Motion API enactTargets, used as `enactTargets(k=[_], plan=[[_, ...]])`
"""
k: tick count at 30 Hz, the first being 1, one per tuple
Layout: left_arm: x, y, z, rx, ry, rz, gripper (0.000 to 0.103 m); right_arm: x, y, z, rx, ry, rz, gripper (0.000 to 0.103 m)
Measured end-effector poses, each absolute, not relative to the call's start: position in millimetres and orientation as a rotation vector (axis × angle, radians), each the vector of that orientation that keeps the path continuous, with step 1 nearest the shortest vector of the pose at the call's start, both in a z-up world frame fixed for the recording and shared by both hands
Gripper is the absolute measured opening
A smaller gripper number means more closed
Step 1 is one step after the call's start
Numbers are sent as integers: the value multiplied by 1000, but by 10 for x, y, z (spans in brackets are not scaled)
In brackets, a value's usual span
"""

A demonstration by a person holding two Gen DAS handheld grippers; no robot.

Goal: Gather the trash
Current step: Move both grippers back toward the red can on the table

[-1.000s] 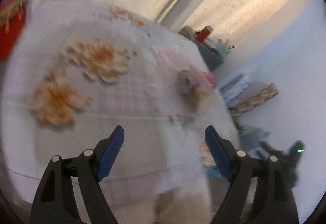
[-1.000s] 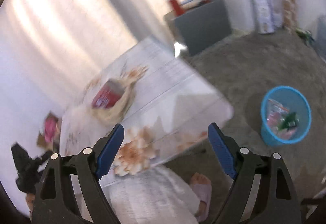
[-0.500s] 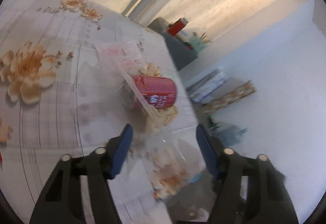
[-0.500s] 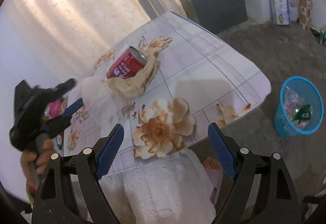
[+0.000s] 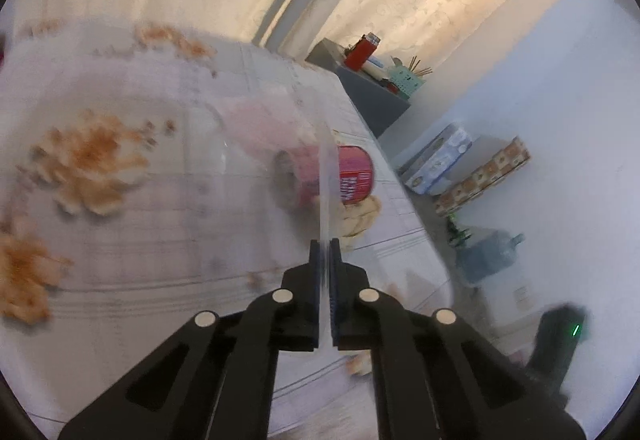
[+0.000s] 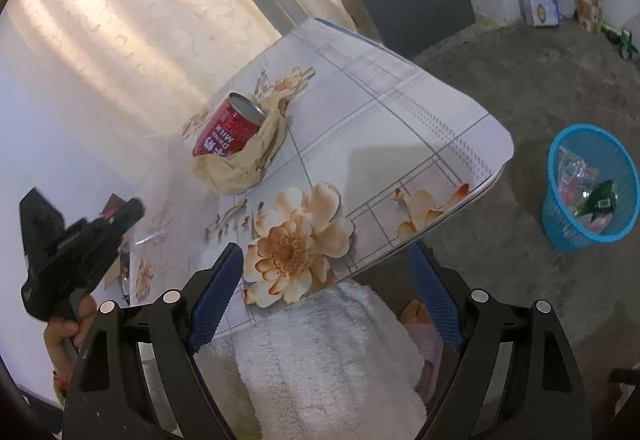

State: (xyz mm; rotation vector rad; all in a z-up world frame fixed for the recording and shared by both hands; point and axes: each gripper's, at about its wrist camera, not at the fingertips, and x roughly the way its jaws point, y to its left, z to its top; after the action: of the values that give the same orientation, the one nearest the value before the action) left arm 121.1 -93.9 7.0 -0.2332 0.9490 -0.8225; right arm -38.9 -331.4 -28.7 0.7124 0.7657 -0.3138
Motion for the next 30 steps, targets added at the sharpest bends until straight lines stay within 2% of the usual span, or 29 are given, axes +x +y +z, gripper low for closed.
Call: enactTargets(k=[5, 9, 11, 12, 13, 16, 22, 30], plan=[[1027, -581, 71, 54, 866, -736, 3, -387, -3318, -316, 715, 774, -306, 81], [909, -348, -42, 144, 920, -704, 6, -352, -3315, -367, 709, 788, -305, 81], [900, -293, -93, 116, 958, -702, 21, -318, -3304, -403, 712, 800, -300, 81], [896, -278, -102, 93, 963, -694, 35, -310, -3303, -414, 714, 803, -297, 81], [887, -264, -100, 75, 954, -688, 42, -294, -3298, -424, 718, 807, -295, 81], [847, -356, -97, 76, 923, -687, 45, -256, -3268, -401, 710, 813, -285, 81], [888, -586, -148, 169, 889, -649, 46, -187, -3255, -285, 724, 785, -239, 81], [1081, -574, -265, 161, 909, -594, 46, 386, -3176, 154, 768, 718, -31, 82]])
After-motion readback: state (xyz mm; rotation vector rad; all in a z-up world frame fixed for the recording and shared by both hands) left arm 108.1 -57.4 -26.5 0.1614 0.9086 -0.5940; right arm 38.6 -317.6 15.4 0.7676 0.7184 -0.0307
